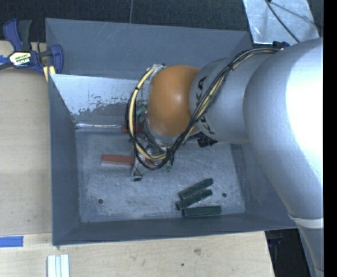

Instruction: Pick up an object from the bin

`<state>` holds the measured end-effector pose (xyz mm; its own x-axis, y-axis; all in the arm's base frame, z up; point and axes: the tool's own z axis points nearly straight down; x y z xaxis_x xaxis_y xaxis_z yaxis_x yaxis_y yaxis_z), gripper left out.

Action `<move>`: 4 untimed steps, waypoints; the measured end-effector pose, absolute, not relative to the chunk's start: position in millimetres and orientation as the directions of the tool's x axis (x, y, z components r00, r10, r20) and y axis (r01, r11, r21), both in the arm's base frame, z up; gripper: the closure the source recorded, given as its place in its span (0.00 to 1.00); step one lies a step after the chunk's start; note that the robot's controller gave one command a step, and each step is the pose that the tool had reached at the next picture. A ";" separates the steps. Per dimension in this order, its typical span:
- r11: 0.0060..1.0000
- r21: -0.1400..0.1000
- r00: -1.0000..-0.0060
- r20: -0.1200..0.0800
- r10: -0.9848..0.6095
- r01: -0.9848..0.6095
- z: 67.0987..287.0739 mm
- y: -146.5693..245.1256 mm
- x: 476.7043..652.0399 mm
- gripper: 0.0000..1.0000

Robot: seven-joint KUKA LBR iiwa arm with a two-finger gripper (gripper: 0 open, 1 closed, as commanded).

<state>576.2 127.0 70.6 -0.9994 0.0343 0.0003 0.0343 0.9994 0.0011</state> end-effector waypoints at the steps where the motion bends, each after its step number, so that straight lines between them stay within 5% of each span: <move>1: 0.999 0.002 -0.999 -0.008 0.036 0.036 113.9 126.8 578.1 1.00; 2: 0.999 0.002 -0.999 -0.007 0.037 0.037 153.5 126.5 580.0 1.00; 4: 0.999 0.002 -0.999 -0.006 0.040 0.040 171.9 126.0 582.3 1.00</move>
Offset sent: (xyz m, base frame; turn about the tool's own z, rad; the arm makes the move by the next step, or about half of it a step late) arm -0.0002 0.0002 0.0404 0.0000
